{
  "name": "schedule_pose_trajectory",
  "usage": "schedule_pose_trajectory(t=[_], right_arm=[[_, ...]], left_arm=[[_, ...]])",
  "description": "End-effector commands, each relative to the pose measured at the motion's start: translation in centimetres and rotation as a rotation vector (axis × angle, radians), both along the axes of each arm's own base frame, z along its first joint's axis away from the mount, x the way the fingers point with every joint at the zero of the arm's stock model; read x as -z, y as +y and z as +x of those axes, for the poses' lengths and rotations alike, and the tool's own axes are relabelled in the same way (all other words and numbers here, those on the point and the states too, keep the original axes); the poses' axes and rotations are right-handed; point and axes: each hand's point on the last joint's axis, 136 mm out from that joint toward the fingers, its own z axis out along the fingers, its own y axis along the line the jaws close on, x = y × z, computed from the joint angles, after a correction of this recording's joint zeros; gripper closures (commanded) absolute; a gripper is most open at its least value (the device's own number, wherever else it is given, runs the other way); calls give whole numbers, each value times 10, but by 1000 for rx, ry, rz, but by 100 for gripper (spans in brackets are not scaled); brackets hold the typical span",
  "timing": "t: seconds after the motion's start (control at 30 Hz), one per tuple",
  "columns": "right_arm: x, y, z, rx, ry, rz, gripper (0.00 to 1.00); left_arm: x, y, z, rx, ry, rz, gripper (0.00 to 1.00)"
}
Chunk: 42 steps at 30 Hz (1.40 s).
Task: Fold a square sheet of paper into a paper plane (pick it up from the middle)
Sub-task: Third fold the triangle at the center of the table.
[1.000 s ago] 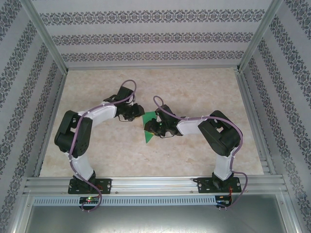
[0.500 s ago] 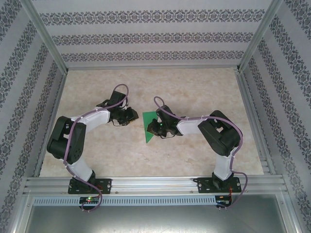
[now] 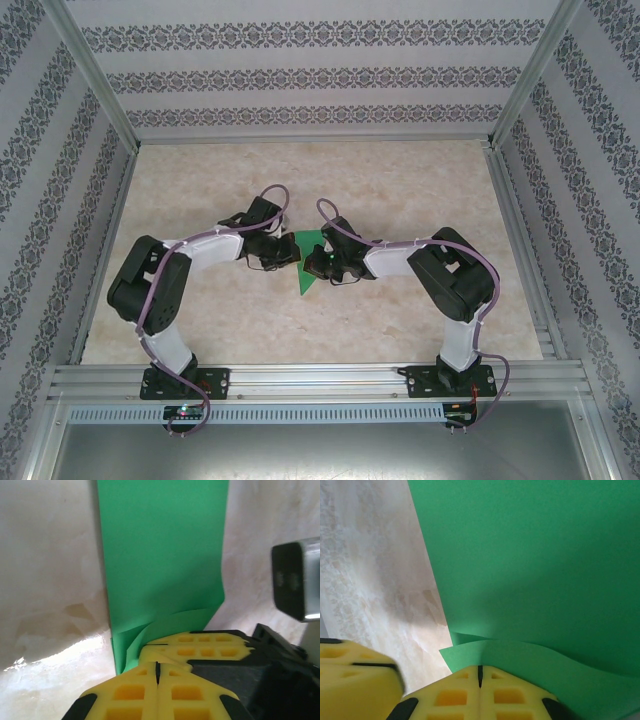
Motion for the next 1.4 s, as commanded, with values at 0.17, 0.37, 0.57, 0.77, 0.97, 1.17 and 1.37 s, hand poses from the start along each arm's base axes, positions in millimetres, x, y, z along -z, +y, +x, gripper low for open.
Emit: schedule_pose_trajectory(t=[0.17,0.37,0.57,0.77,0.97,1.17,1.37], right_arm=[[22,-11,-11,-9,43,-77,100],[18,-10,-11,-11,38,-68,100],[1,-5,-6,-16,3,-8,100],[-30,-4,2,-37,-66,67,100],[-33,-26,9,-33,-120,-14,100],[-23,-28,10,-41,-96,-32,100],[-9,-29,8,-40,-62,-58,100]], left_arm=[[11,-15,3,59,5,18,100],[27,-6,1,54,34,89,100],[43,4,-7,55,69,156,100],[53,14,-11,62,91,214,100],[53,15,-9,78,84,235,100],[51,12,-6,91,79,228,100],[51,13,-6,95,80,236,100]])
